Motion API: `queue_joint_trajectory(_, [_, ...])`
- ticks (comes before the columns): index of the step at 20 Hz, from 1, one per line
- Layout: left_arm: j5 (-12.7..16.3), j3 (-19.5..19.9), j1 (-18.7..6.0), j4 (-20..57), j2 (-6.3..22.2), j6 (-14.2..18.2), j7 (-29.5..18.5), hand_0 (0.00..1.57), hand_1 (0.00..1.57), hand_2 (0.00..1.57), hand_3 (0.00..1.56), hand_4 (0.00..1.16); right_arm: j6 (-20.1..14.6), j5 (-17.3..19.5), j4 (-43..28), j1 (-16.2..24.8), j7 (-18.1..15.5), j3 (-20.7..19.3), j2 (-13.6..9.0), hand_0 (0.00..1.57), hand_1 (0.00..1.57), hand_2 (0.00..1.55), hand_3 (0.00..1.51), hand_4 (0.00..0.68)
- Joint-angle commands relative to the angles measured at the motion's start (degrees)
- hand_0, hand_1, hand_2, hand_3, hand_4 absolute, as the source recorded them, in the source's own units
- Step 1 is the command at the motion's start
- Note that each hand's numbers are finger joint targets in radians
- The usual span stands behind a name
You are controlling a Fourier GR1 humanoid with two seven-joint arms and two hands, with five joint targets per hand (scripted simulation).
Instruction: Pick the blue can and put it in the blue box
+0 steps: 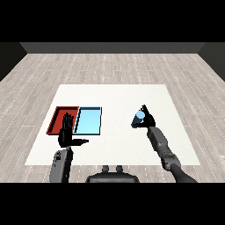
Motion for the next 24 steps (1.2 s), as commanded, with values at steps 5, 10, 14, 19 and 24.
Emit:
queue_joint_trajectory(5, [1.43, 2.39, -2.93, 2.49, 2.21, -1.36, 0.65, 0.00, 0.00, 0.00, 0.00, 0.00, -1.51, 0.68, 1.99, -2.69, 0.31, 0.09, 1.36, 0.00, 0.00, 0.00, 0.00, 0.000])
queue_joint_trajectory(10, [1.77, 0.81, 0.98, -0.17, 0.48, -1.73, -1.04, 0.00, 0.00, 0.00, 0.00, 0.00, 0.47, 0.99, 2.90, -2.69, 0.17, 0.24, 1.11, 0.00, 0.00, 0.00, 0.00, 0.000])
queue_joint_trajectory(14, [-0.23, 0.21, -1.98, 1.73, -0.35, 0.86, -0.01, 0.00, 0.00, 0.00, 0.00, 0.00, -1.12, 1.12, 7.45, -3.98, -3.65, -1.43, -0.21, 0.00, 0.00, 0.00, 0.00, 0.000])
queue_joint_trajectory(19, [-0.19, -0.65, 3.40, -1.53, -0.54, -0.73, -2.70, 0.00, 0.00, 0.00, 0.00, 0.00, -13.84, 3.90, 5.44, -6.17, 1.46, 1.19, 4.08, 1.55, 1.55, 1.48, 1.45, 0.647])
queue_joint_trajectory(24, [0.31, 0.29, 1.30, 1.97, 0.08, -1.72, -3.80, 0.00, 0.00, 0.00, 0.00, 0.00, -10.78, 4.43, 5.62, -5.97, 2.82, 1.11, 0.40, 1.56, 1.56, 1.49, 1.44, 0.678])
